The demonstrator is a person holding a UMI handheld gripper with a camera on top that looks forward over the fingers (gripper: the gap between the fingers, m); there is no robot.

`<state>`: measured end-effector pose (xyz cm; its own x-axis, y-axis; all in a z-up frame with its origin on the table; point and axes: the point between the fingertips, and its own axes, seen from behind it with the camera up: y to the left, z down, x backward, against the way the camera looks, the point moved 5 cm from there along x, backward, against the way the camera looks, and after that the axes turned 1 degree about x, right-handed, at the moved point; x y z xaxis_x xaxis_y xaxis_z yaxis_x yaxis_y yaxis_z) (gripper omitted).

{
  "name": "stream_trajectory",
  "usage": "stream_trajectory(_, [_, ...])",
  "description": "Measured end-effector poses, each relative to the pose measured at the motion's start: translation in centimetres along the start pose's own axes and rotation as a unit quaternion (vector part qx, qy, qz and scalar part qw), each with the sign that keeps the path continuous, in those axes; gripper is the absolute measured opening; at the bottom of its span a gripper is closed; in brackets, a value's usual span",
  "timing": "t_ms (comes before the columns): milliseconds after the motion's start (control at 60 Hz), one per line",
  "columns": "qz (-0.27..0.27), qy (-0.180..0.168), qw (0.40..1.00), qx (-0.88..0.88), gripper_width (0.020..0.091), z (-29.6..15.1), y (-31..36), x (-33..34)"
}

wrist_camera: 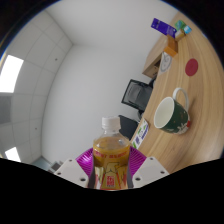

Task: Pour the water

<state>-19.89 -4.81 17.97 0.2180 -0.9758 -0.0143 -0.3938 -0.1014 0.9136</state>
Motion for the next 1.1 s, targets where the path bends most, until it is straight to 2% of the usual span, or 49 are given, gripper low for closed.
stream_trajectory(183, [-0.014, 0.001, 0.961, -0.277, 0.0439, -3.1, -3.5, -3.8])
stream_trajectory(250, [-0.025, 0.004, 0.941, -0.337, 0.044, -3.3, -3.4, -4.2])
stream_trajectory(350, [-0.016, 0.008, 0.915, -0.404, 0.044, -3.2, -4.9, -5.4])
stream_trajectory(450, [-0.028, 0.009, 0.905, -0.423, 0.044, -3.7, -4.3, -5.2])
stream_trajectory(567, [-0.017, 0.011, 0.904, -0.426, 0.0443, -3.1, -5.1, -5.6])
stream_trajectory(650, [-0.022, 0.018, 0.922, -0.386, 0.0442, -3.3, -3.8, -5.1])
stream_trajectory(700, [-0.043, 0.015, 0.942, -0.333, 0.044, -4.1, -2.0, -4.5])
stream_trajectory(750, [-0.064, 0.0, 0.964, -0.259, 0.0441, -6.3, 0.8, -3.5])
stream_trajectory(817, [-0.102, -0.037, 0.985, -0.137, 0.0443, -10.3, 4.2, -1.6])
stream_trajectory(900, [-0.095, -0.102, 0.99, 0.034, 0.0453, -16.2, 6.7, -0.1])
stream_trajectory(967, [-0.094, -0.151, 0.968, 0.177, 0.045, -20.0, 7.4, 2.7])
stream_trajectory(1017, [-0.061, -0.179, 0.944, 0.27, 0.0451, -23.8, 6.6, 1.8])
stream_trajectory(1100, [-0.009, -0.197, 0.893, 0.405, 0.0452, -27.7, 2.8, 2.5])
